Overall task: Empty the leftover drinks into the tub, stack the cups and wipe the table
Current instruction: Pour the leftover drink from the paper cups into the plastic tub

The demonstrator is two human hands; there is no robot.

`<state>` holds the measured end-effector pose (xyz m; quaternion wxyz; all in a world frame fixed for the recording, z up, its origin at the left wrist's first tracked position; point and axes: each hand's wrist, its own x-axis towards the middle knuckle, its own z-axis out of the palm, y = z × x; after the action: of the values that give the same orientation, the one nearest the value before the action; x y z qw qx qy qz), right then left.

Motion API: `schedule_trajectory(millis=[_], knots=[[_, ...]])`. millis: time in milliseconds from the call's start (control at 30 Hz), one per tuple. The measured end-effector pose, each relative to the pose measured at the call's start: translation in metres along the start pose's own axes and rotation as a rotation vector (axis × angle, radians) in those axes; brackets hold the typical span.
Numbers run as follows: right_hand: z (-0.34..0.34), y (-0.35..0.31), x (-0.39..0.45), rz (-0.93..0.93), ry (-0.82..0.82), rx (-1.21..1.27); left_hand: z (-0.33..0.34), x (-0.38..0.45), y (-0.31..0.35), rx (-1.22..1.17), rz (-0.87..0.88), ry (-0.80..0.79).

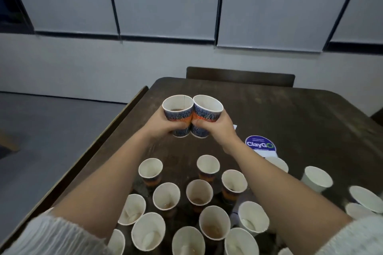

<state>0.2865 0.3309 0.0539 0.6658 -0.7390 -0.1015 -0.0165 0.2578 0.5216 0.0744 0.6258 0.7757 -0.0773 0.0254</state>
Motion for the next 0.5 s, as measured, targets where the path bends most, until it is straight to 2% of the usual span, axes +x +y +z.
schedule_trajectory(millis=[167, 500], knots=[[-0.078, -0.013, -0.037, -0.004, 0.031, 0.014, 0.071, -0.005, 0.030, -0.016, 0.034, -0.108], [-0.299, -0.038, -0.120, -0.050, 0.100, -0.023, 0.285, -0.005, 0.099, -0.116, 0.115, -0.267]])
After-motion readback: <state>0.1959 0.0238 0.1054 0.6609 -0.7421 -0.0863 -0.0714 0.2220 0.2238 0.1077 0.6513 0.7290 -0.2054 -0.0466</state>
